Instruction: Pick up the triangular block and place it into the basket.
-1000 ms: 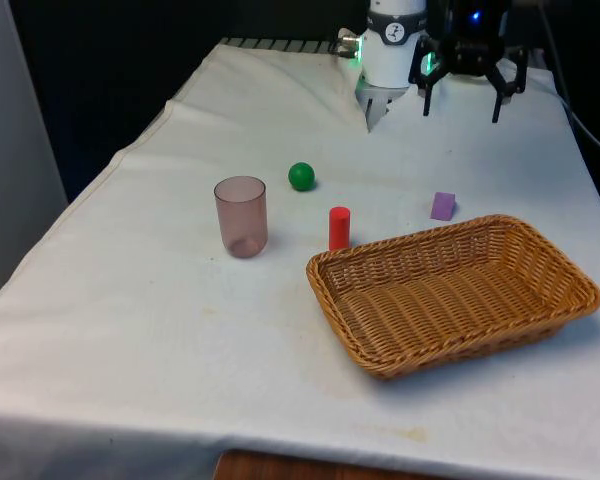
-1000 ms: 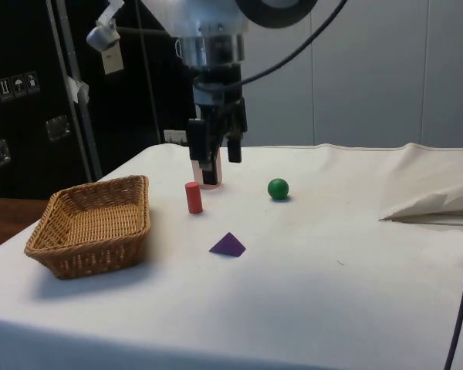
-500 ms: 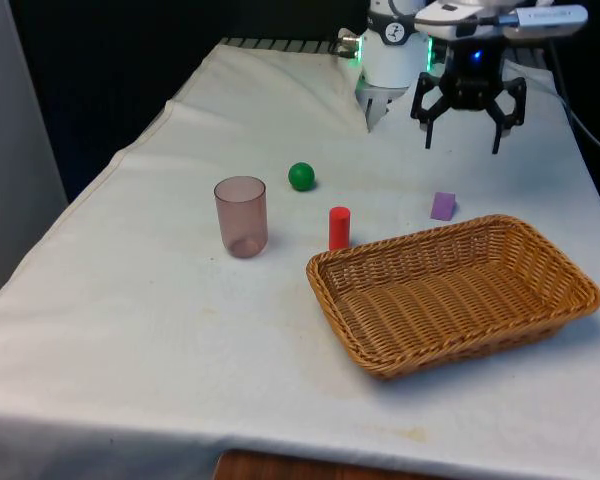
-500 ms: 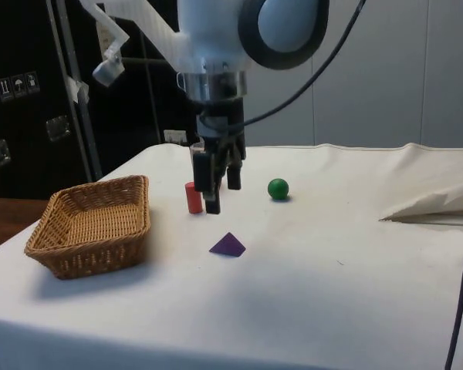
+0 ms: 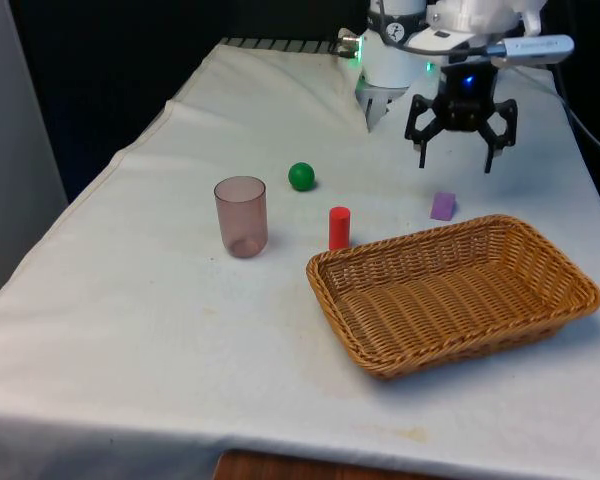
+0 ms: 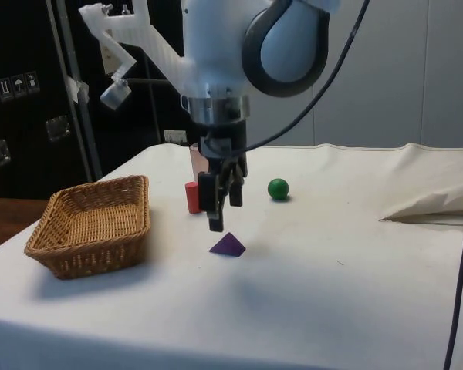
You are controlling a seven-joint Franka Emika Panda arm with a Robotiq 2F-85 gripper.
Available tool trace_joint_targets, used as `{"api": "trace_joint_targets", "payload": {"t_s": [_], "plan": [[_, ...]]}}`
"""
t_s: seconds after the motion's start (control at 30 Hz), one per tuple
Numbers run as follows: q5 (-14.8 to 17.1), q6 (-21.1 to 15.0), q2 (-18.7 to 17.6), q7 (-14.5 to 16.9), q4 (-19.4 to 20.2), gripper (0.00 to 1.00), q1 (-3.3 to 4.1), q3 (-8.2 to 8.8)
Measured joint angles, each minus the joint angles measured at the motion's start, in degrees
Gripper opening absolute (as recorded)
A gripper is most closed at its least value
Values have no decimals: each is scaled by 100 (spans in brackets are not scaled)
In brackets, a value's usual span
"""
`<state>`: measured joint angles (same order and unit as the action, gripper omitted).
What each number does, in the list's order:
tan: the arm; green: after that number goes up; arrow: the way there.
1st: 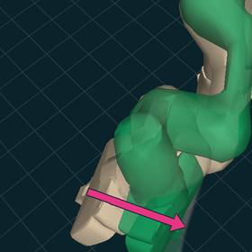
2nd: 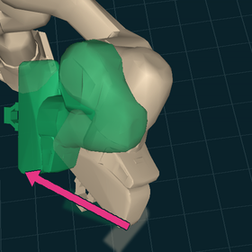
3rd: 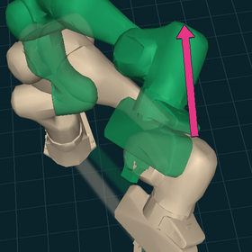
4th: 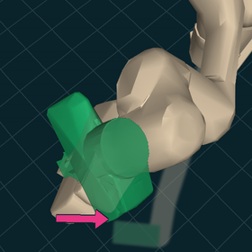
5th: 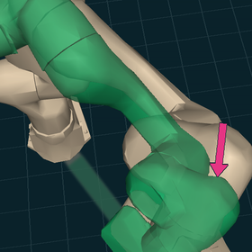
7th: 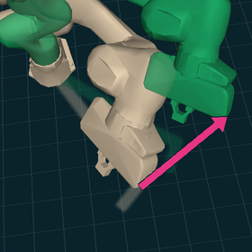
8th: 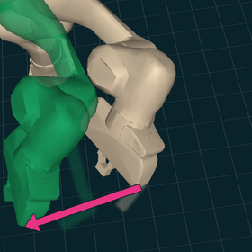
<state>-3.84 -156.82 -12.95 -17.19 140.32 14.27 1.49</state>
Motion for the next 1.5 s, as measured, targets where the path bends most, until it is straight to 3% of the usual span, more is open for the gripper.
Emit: {"api": "trace_joint_targets", "payload": {"t_s": [0.67,1.5], "plan": [[0,-292,-344,-195,-63,100,0,52],[0,-309,-682,-573,-269,99,0,97]]}}
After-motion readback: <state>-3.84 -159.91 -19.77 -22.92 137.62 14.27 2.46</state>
